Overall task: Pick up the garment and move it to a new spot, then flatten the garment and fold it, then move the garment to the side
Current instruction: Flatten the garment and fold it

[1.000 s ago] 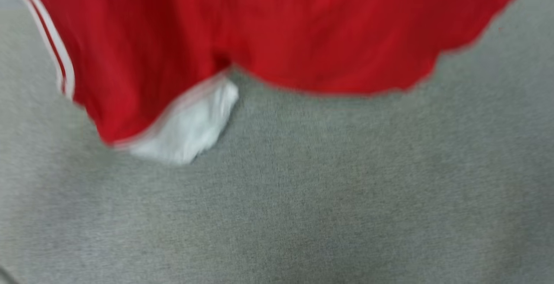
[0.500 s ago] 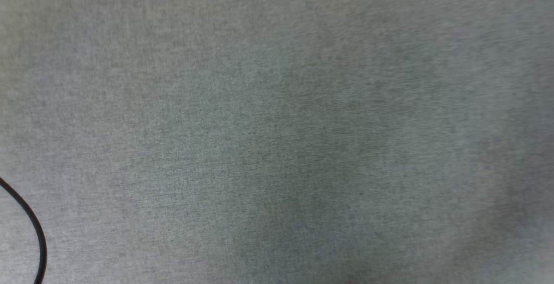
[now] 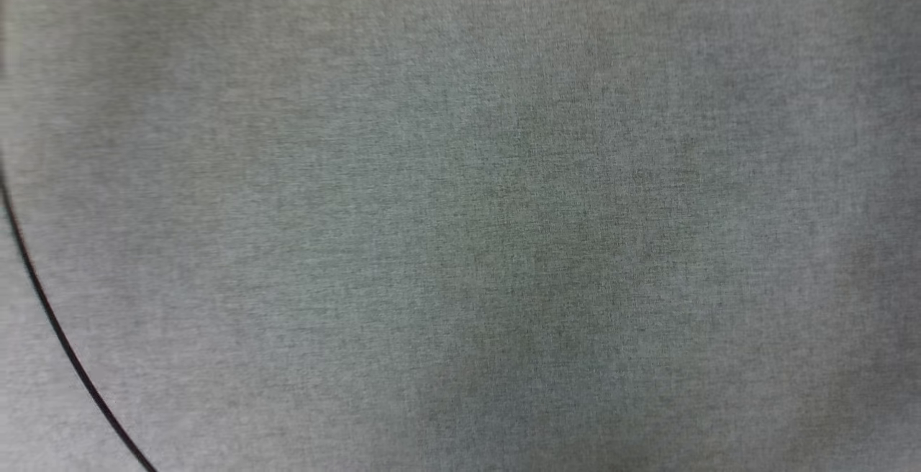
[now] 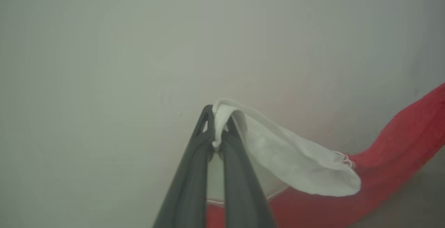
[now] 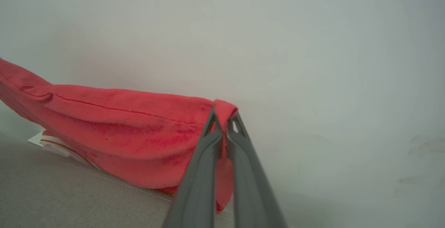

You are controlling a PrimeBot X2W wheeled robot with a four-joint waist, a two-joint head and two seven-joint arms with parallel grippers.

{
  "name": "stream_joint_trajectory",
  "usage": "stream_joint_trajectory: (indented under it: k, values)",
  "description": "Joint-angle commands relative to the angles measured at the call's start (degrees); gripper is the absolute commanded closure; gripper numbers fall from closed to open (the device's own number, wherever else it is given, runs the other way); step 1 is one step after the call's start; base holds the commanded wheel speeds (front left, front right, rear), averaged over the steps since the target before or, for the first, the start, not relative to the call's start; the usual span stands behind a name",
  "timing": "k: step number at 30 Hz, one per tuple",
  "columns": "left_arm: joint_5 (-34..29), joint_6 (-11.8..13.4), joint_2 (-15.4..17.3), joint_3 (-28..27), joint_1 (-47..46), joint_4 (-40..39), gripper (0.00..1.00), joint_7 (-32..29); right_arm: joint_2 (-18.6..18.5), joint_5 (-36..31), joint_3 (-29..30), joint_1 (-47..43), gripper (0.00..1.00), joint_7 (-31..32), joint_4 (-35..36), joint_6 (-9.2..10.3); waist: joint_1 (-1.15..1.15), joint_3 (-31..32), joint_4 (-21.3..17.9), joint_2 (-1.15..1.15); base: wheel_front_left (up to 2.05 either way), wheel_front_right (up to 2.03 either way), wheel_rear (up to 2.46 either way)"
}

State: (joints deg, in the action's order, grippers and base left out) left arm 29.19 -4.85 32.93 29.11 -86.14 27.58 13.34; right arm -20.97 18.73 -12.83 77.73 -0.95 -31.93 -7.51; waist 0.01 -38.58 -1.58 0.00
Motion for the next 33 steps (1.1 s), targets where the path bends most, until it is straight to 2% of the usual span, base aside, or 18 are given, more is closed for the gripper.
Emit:
stream_joint_trajectory:
  k: [1, 6, 16, 21, 28, 33]
  values:
    - [0.7, 0.6, -0.4, 0.0, 3.7, -1.2, 1.00, 0.7, -0.4, 0.5, -1.3, -2.7, 1.00, -0.9, -1.0, 0.04, -0.01, 1.3, 0.5, 0.00, 0.00, 0.00, 0.00]
    - [1.6, 2.1, -0.8, 0.9, 14.6, -4.8, 1.00, 1.4, -1.2, 2.2, -4.5, -8.6, 1.00, -2.0, -3.0, 0.04, -0.01, 4.5, 1.0, 0.00, 0.00, 0.00, 0.00]
    - [7.1, 7.9, 0.7, 1.5, 45.6, -14.9, 1.00, 1.7, -5.0, 11.9, -12.2, -26.5, 1.00, -1.0, -3.9, 0.04, -0.01, 15.8, 3.0, 0.00, 0.00, 0.00, 0.00]
    - [10.9, 8.5, 2.3, 3.1, 59.2, -18.3, 1.00, 0.7, -7.5, 18.1, -15.3, -36.1, 1.00, 0.1, -1.6, 0.04, -0.01, 21.7, 3.8, 0.00, 0.00, 0.00, 0.00]
    - [15.6, 10.3, 6.9, 3.9, 73.7, -25.5, 1.00, -2.6, -11.5, 24.8, -17.5, -47.7, 1.00, 2.7, 2.3, 0.04, -0.01, 28.1, 4.2, 0.00, 0.00, 0.00, 0.00]
    - [19.3, 10.2, 10.5, 4.9, 81.8, -31.4, 1.00, -5.9, -13.5, 29.7, -17.6, -55.5, 1.00, 5.5, 6.0, 0.04, -0.01, 31.8, 4.3, 0.00, 0.00, 0.00, 0.00]
